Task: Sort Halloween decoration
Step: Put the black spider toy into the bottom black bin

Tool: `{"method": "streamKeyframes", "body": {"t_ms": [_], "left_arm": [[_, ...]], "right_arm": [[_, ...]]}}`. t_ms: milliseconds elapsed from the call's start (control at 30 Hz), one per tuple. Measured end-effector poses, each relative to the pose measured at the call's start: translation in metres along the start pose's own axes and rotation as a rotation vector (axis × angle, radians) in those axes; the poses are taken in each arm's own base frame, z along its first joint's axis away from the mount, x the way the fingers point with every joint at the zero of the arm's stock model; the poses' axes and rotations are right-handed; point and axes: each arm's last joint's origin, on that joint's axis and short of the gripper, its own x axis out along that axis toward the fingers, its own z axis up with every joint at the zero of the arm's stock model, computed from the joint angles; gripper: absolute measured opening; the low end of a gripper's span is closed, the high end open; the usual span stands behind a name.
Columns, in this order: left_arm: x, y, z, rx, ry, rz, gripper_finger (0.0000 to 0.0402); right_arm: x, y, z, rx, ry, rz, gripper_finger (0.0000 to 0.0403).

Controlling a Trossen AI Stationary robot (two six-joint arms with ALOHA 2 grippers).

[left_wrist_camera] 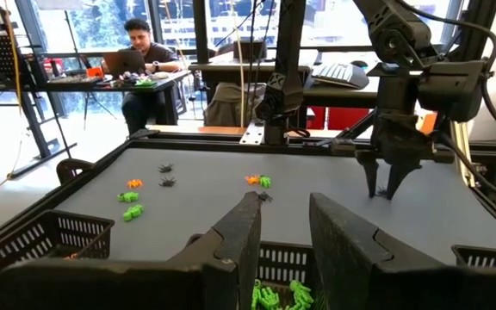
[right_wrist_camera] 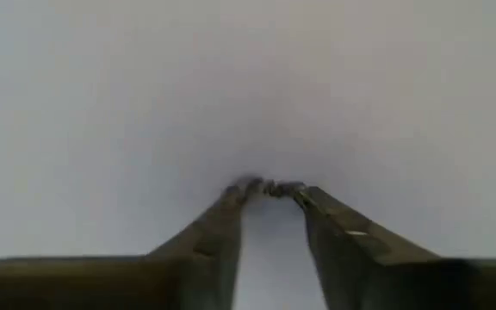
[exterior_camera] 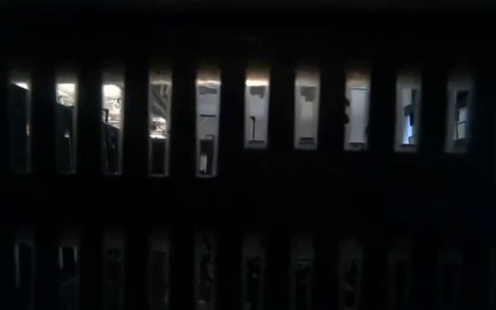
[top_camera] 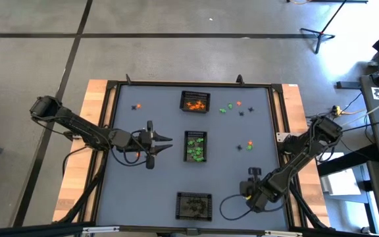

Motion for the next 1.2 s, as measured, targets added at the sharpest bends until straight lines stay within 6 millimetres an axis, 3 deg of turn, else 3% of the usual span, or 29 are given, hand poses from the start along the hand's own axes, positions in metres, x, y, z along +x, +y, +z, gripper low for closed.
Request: {"method": "streamKeyframes", "body": {"t_ms": [200, 467, 567, 833, 967, 1200], "left_arm": [[0.0, 0.0, 0.0, 0.0, 0.0, 0.0, 0.0094], [0.0, 0.0, 0.0, 0.0, 0.0, 0.0, 0.0094], [0.0, 0.0, 0.0, 0.0, 0.0, 0.0, 0.0094], [0.0, 0.0, 0.0, 0.0, 0.0, 0.0, 0.0094], [0.0, 0.0, 0.0, 0.0, 0.0, 0.0, 0.0094], [0.0, 0.0, 0.0, 0.0, 0.0, 0.0, 0.0094]], "right_arm": [[0.0, 0.0, 0.0, -0.026, -0.019, -0.018, 0.001], [-0.005, 0.001, 0.004, -0.058, -0.044, -0.064, 0.0003], [-0.011, 0.0, 0.008, -0.085, -0.075, -0.155, 0.0002], [-0.058, 0.014, 0.045, -0.122, -0.244, -0.204, 0.0001], [-0.078, 0.026, 0.073, -0.183, -0.402, -0.097, 0.0001], [-0.091, 0.036, 0.116, -0.305, -0.678, 0.187, 0.0]]}}
